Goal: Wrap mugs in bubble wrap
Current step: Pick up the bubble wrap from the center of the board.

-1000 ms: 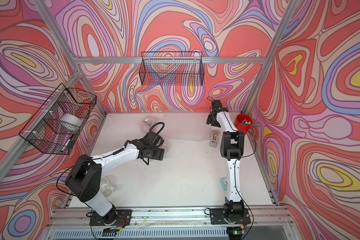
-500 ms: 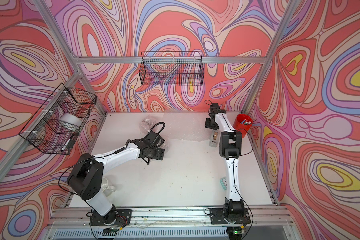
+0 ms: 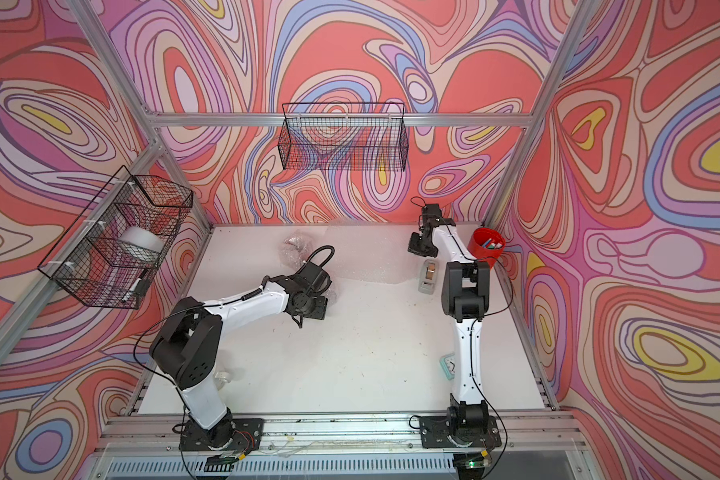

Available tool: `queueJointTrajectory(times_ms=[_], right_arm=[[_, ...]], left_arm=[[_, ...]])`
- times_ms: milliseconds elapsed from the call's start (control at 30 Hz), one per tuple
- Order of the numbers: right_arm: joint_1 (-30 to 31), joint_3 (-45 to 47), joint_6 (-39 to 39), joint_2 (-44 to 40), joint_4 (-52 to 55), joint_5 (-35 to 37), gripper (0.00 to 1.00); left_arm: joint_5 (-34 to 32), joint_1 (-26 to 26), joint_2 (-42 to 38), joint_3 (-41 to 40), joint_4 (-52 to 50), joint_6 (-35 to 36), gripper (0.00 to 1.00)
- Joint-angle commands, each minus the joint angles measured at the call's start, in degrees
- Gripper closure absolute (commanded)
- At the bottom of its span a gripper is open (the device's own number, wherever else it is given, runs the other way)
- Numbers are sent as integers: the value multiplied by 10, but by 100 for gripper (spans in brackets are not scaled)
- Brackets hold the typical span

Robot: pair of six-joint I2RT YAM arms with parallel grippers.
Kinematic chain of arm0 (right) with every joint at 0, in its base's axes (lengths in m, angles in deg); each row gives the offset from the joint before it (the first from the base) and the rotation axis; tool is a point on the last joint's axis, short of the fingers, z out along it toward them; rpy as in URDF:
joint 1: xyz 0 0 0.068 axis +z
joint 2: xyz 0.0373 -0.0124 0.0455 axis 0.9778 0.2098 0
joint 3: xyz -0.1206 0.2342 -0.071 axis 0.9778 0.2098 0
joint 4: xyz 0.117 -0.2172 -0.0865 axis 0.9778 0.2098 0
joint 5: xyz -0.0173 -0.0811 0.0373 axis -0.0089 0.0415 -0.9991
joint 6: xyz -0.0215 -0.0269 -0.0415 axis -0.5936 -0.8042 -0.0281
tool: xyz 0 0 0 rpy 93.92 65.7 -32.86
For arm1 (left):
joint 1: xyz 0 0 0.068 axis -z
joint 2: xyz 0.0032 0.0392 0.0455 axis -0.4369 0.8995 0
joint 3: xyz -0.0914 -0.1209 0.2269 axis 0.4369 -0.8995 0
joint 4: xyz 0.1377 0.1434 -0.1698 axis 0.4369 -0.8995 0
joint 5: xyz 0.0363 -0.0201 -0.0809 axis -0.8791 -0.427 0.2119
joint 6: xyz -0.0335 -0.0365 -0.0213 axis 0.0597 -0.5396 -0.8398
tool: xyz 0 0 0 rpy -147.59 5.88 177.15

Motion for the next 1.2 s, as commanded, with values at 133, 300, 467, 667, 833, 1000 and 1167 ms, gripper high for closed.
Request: queueJointTrajectory(times_ms=[133,300,467,667,833,1000,1167], right_arm=[[11,121,29,-262,-50,71,100],[28,214,35,-425,-38,116,100],[36,256,52,-540,17,106,100],[59,294,75,-625,73,38,100],[63,309,83,-676,77,-114,100],[83,359,173,-704,-67,-350,100],[141,410,265,-730,-257,-427,100]], left_arm=[[-42,-8,81,123,-77,-25,40],[-35,-32,159,225,-112,-21,42],[-31,-55,236,333,-141,-9,43],[-11,-76,324,488,-176,19,43],[27,-88,388,629,-220,29,25],[86,-88,306,599,-198,19,5],[119,-88,126,459,-127,-3,3]])
